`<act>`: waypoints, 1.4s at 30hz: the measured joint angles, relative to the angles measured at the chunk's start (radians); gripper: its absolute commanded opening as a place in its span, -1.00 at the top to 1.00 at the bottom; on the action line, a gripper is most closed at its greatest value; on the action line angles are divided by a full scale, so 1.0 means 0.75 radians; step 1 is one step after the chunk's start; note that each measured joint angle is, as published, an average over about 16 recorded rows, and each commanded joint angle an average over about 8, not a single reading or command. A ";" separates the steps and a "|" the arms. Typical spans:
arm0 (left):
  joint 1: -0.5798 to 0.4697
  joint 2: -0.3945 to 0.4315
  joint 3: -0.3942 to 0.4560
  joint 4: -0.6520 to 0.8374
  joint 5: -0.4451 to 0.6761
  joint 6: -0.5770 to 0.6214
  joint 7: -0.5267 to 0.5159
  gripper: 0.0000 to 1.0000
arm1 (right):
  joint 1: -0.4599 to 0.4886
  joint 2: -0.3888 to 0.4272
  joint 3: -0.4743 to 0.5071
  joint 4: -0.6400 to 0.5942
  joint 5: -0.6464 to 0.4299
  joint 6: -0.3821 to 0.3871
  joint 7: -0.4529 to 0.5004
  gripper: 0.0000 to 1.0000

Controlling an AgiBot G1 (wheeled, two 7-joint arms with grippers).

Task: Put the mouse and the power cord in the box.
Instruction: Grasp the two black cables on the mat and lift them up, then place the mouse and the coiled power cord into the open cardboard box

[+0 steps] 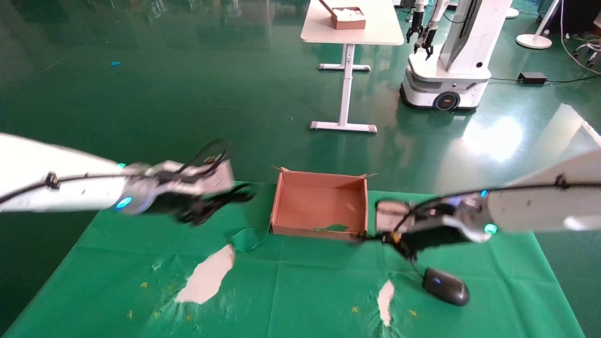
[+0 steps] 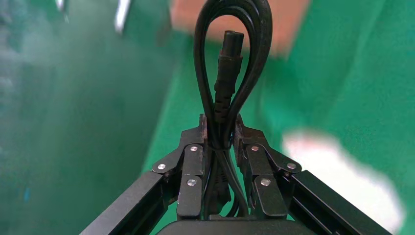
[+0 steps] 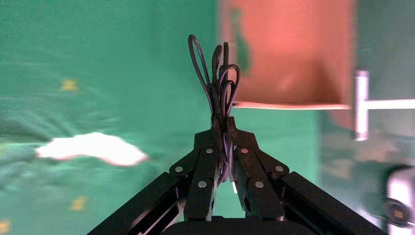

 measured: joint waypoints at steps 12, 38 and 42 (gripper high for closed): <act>-0.025 0.246 0.145 0.088 -0.132 -0.314 0.162 1.00 | 0.222 0.098 0.039 -0.089 -0.051 0.055 -0.035 1.00; -0.090 0.285 0.860 0.199 -0.431 -0.761 0.201 -1.00 | 0.261 0.185 0.066 0.086 -0.032 -0.010 0.060 1.00; -0.104 0.284 0.904 0.208 -0.465 -0.785 0.193 -1.00 | 0.259 0.188 0.070 0.110 -0.020 -0.021 0.064 1.00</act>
